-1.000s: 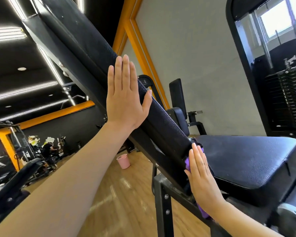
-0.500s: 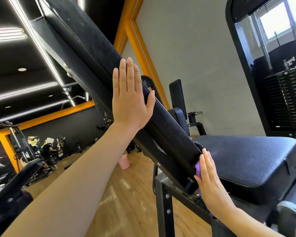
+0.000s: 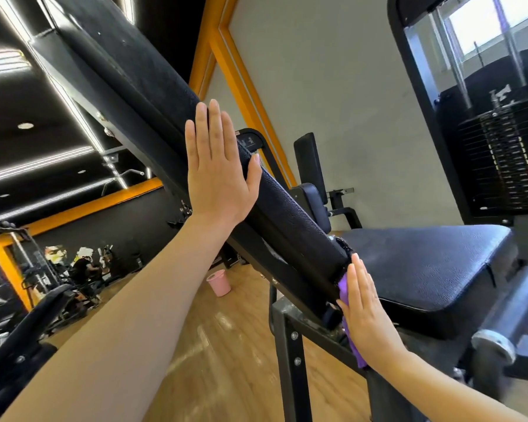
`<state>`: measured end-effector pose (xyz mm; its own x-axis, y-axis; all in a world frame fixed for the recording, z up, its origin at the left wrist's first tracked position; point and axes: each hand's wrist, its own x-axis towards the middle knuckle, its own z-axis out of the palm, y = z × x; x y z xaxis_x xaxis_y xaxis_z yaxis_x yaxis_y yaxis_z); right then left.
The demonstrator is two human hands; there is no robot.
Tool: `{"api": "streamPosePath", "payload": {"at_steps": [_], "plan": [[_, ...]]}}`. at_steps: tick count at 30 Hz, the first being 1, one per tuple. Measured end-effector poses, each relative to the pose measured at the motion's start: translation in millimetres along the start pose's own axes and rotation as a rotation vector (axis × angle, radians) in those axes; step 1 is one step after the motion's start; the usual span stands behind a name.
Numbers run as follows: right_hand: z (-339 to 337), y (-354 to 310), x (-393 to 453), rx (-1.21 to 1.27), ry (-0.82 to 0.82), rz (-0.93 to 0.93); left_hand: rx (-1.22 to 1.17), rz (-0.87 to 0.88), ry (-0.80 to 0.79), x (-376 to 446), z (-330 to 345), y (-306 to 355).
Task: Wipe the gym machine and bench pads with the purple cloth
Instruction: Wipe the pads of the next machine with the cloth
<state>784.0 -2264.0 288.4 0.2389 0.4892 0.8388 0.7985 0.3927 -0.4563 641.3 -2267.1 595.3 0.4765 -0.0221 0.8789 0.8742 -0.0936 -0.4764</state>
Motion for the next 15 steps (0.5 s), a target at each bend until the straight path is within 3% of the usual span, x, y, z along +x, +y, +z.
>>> {"api": "streamPosePath", "payload": {"at_steps": [2, 5, 15], "plan": [[-1.0, 0.6, -5.0, -0.084, 0.027, 0.014, -0.01, -0.008, -0.006, -0.9, -0.6, 1.2], [1.3, 15.0, -10.5, -0.259, 0.055, -0.106, -0.002, 0.008, -0.002, -2.4, 0.5, 1.0], [-5.2, -10.2, 32.2, -0.319, 0.058, -0.282, -0.009, 0.013, 0.042, -3.1, 6.5, 1.8]]}}
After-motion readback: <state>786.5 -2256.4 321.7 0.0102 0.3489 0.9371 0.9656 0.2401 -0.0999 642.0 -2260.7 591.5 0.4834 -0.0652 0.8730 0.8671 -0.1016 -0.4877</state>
